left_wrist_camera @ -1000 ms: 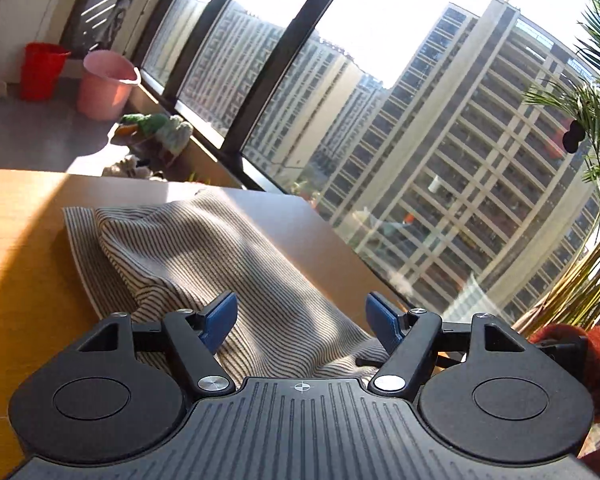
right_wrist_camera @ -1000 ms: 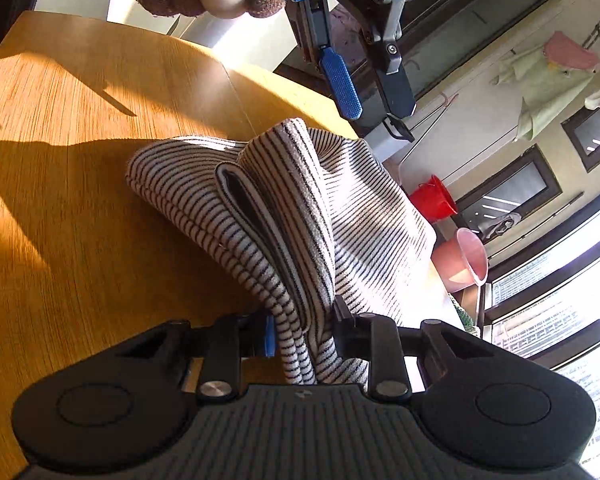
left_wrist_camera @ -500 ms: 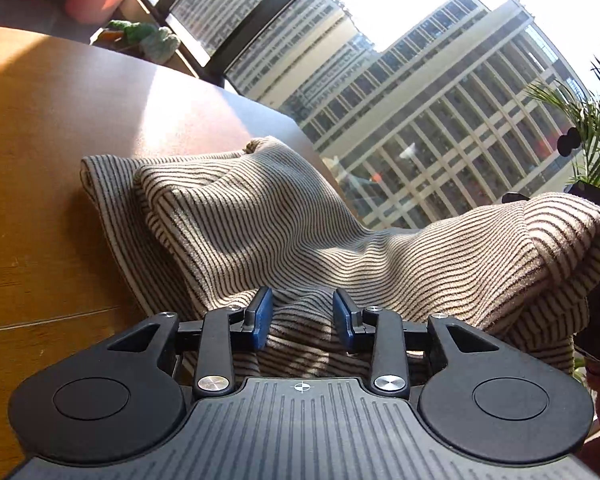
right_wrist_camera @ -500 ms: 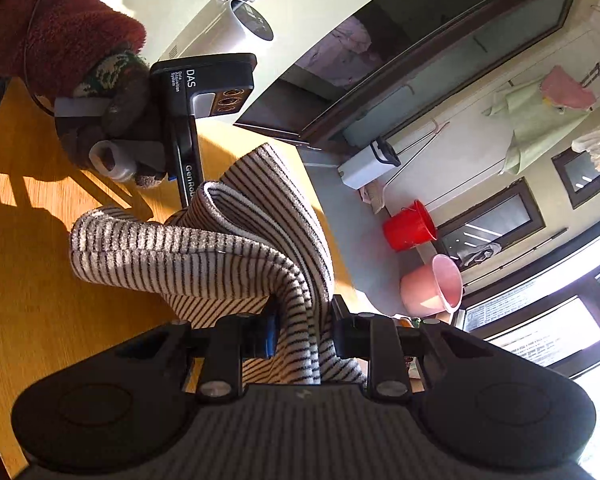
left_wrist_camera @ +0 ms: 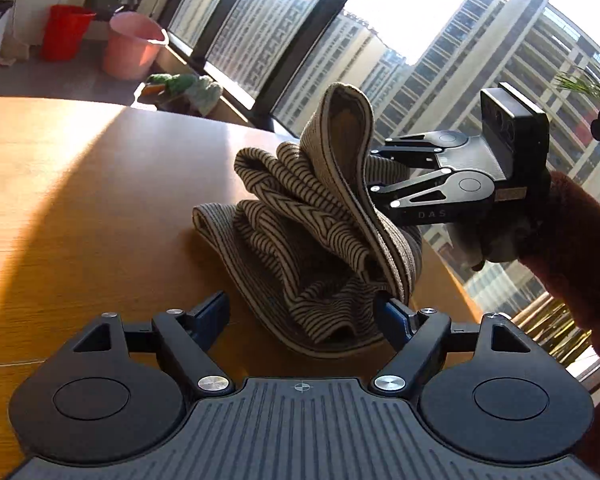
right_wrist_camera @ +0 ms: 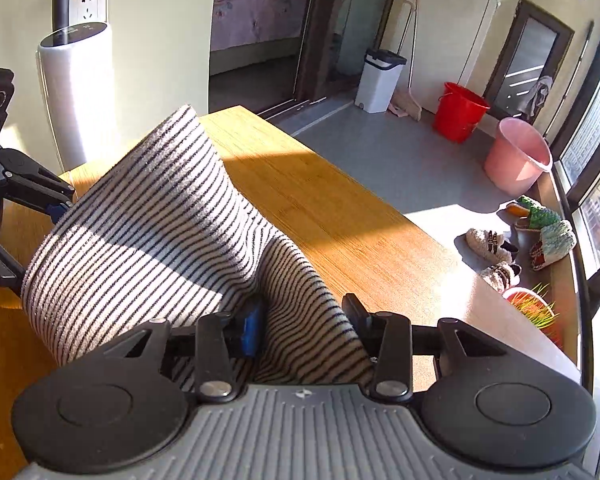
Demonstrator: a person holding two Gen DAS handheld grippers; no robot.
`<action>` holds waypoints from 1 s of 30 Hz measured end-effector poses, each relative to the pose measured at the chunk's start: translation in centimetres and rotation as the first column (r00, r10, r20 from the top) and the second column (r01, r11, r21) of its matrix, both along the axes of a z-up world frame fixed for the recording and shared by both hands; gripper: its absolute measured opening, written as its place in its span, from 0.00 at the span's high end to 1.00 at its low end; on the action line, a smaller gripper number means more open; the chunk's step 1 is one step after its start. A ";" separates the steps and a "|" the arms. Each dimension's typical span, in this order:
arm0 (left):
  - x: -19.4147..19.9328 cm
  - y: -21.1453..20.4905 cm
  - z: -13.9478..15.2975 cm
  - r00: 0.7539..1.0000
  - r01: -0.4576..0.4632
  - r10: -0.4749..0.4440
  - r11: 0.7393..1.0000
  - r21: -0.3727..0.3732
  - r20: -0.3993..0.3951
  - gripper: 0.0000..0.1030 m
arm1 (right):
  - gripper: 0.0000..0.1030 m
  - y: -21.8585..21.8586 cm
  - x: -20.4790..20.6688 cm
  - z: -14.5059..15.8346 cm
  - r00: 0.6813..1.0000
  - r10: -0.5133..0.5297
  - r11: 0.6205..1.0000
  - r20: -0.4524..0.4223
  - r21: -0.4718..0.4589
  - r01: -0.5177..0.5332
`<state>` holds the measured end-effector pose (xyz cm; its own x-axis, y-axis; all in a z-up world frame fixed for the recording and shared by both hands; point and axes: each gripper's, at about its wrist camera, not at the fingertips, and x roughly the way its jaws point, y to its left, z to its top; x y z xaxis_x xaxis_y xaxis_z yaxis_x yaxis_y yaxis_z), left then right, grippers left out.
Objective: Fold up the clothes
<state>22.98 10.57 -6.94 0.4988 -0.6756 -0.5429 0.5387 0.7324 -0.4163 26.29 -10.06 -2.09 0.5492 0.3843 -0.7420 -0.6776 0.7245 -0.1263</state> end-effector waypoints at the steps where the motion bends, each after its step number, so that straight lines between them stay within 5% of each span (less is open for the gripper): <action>1: -0.9 0.1 1.0 0.999 0.001 -0.002 1.000 0.004 0.036 0.19 | 0.55 -0.7 0.1 -0.2 1.000 -0.018 0.999 -0.014 0.031 0.018; 6: -5.0 -0.3 6.7 0.970 0.081 -0.051 0.990 -0.119 0.238 0.13 | 0.47 -3.9 0.7 -1.1 0.992 -0.091 0.981 -0.085 0.166 0.104; 9: -4.9 -4.3 8.2 0.939 0.160 -0.123 0.983 -0.093 0.320 0.07 | 0.46 -4.4 0.4 -1.2 0.992 -0.095 0.979 -0.083 0.170 0.108; 15: -2.6 -9.8 4.6 0.958 0.164 -0.173 0.985 0.058 0.228 0.09 | 0.24 -5.7 -0.8 -0.7 0.984 -0.150 0.961 -0.100 0.218 0.169; 20: -1.0 -8.0 2.4 0.983 0.078 -0.083 0.996 0.034 0.161 0.11 | 0.22 -9.3 -3.7 1.9 0.951 -0.305 0.909 0.052 0.314 0.275; 22: -0.7 -6.9 2.3 0.988 0.056 -0.055 0.998 0.000 0.147 0.11 | 0.30 -10.3 -5.3 1.9 0.940 -0.332 0.874 0.077 0.401 0.276; 24: -0.7 -6.4 2.2 0.989 0.036 -0.035 0.999 -0.009 0.141 0.11 | 0.60 -11.3 -6.9 1.8 0.929 -0.358 0.831 0.095 0.486 0.271; 26: -0.9 -6.1 2.1 0.990 0.020 -0.021 1.000 0.004 0.143 0.11 | 0.64 -11.3 -7.2 0.1 0.931 -0.362 0.800 0.052 0.531 0.281; 30: -1.3 -6.2 2.8 0.986 -0.010 -0.001 0.998 0.068 0.164 0.11 | 0.61 -9.8 -5.8 -5.3 0.906 -0.422 0.823 -0.029 0.406 0.397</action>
